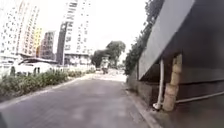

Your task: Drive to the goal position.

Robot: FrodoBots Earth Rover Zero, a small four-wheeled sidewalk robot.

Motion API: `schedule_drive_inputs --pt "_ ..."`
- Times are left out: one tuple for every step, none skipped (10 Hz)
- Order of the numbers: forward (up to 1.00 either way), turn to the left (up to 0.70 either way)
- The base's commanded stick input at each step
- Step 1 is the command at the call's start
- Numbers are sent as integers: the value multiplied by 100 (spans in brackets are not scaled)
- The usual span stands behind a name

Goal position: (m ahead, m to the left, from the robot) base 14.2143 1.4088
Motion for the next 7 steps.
schedule_drive_inputs --pt "70 0" --pt "70 0" --pt "70 0" --pt "70 0" --pt "70 0" --pt "70 0" --pt "70 0"
